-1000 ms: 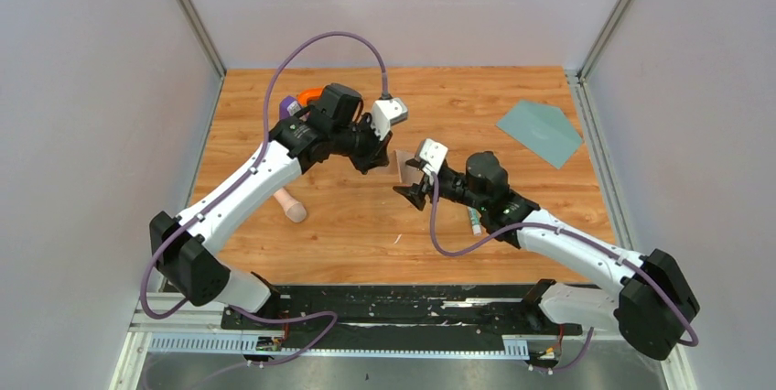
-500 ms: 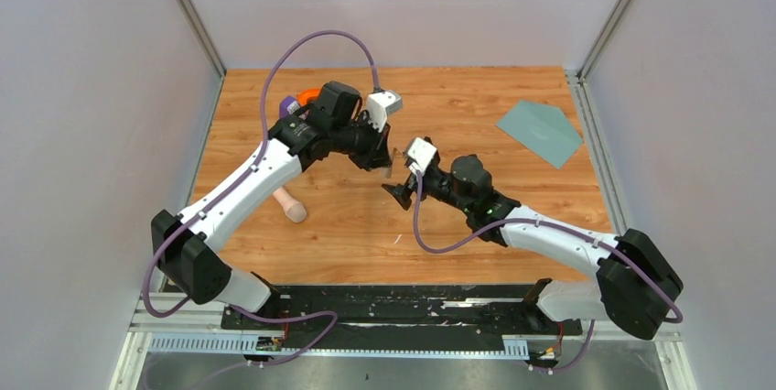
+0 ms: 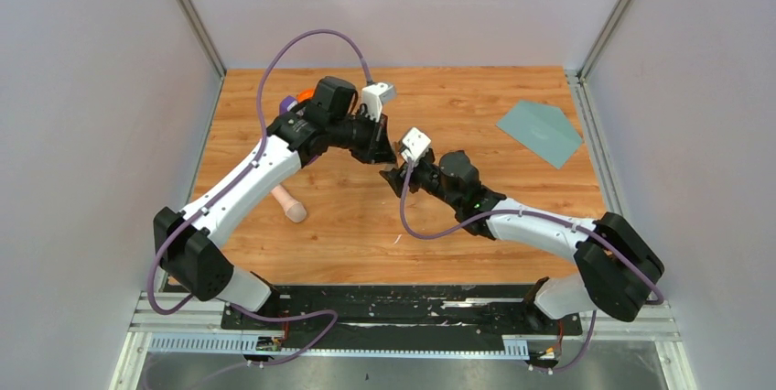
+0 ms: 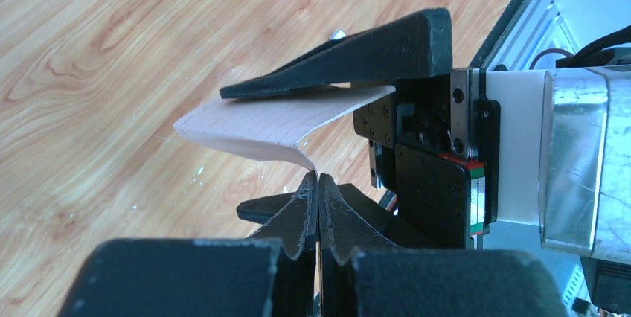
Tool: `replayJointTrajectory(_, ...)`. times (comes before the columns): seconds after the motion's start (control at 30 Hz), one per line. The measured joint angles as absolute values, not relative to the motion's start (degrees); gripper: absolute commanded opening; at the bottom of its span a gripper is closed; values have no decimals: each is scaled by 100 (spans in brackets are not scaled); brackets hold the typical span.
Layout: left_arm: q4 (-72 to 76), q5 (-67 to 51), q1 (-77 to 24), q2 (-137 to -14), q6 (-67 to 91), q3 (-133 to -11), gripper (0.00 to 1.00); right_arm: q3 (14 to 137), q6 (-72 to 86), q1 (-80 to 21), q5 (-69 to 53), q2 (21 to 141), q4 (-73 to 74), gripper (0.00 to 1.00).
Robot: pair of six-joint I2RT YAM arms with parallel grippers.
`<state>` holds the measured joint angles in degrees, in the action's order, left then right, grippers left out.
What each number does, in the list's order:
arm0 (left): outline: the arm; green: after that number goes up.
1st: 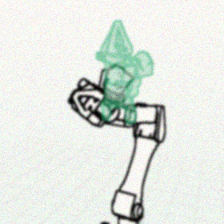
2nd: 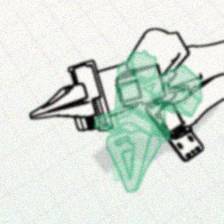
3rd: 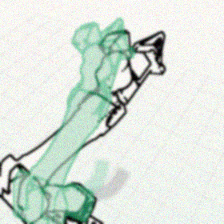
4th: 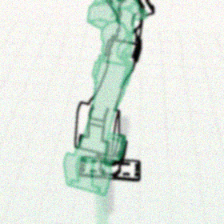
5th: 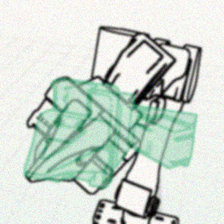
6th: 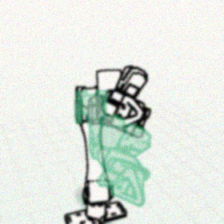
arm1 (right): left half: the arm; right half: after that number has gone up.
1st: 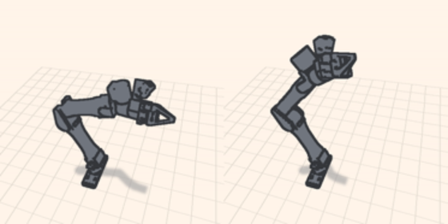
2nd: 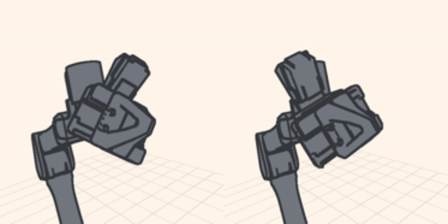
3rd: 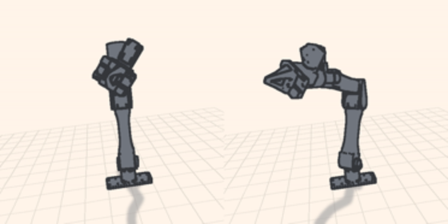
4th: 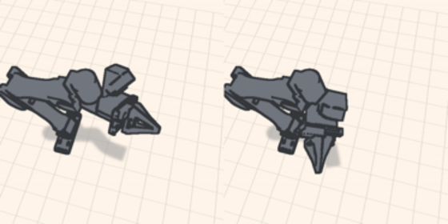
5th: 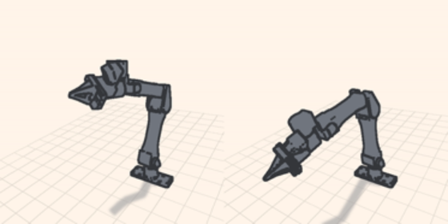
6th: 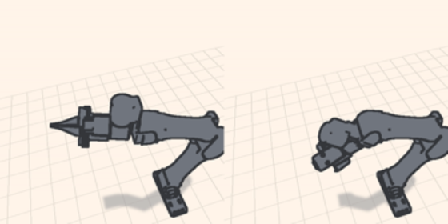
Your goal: Place the letter into the envelope and seal it
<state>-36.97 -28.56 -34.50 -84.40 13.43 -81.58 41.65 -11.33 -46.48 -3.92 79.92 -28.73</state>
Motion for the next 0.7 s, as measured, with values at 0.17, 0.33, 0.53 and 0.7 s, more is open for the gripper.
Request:
replayJointTrajectory(0.17,-3573,-2895,-3385,-8444,1492,-8154,0,4169,-1041,-4678,-263,7994,-2856,44)
replayJointTrajectory(0.33,-3474,-2906,-3308,-8444,1623,-8143,0,4178,-941,-4696,-226,7994,-2836,35)
replayJointTrajectory(0.53,-3422,-2860,-3295,-8447,1656,-8136,23,4252,-834,-4720,-187,7983,-2624,19)
replayJointTrajectory(0.7,-3417,-2818,-3260,-8447,1619,-8136,65,4300,-753,-4692,-99,7933,-2287,0)
